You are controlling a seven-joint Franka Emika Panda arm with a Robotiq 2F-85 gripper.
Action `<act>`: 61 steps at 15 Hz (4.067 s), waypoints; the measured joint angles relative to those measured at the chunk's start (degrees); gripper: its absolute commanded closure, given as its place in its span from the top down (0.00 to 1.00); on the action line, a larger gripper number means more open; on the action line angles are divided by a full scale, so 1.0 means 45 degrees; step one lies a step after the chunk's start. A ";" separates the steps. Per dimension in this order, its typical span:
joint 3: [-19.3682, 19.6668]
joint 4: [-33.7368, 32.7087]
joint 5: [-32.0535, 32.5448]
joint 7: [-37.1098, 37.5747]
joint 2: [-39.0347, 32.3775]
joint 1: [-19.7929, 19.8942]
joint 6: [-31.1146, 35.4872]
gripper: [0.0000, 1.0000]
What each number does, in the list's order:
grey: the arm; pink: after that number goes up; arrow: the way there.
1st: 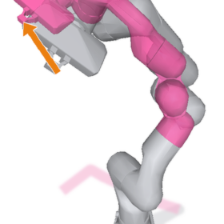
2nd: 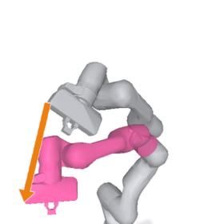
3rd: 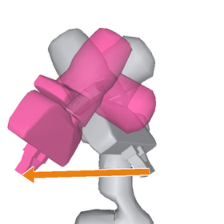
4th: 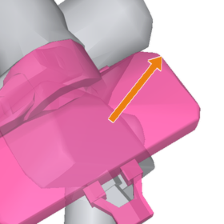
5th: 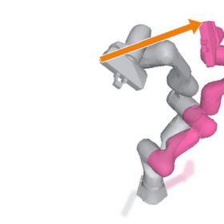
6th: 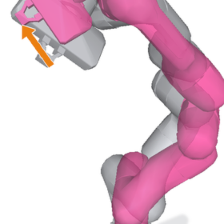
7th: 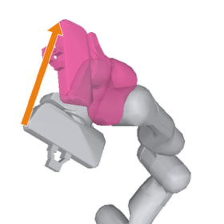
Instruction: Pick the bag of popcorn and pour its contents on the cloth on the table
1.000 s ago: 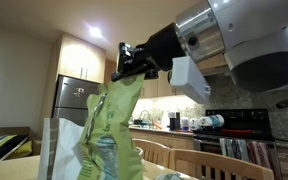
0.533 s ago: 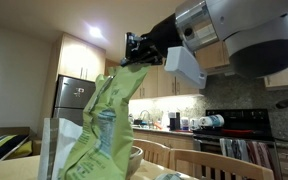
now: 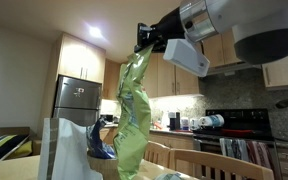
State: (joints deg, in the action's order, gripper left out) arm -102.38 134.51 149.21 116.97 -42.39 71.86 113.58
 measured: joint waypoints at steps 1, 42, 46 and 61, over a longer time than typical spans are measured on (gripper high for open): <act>-0.0167 0.0024 0.0000 0.0198 0.0241 0.0239 -0.0163 0.00; 0.7064 -0.3375 -0.1056 0.2925 0.4497 -0.4996 -0.1057 0.00; 1.0179 -0.3934 -0.1128 0.3327 0.5227 -0.7695 -0.0947 0.00; 1.9347 -0.6017 -0.1544 0.3566 0.4856 -1.5928 -0.0204 0.00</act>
State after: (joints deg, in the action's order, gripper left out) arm -15.32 107.43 142.26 133.01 -20.54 0.18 112.66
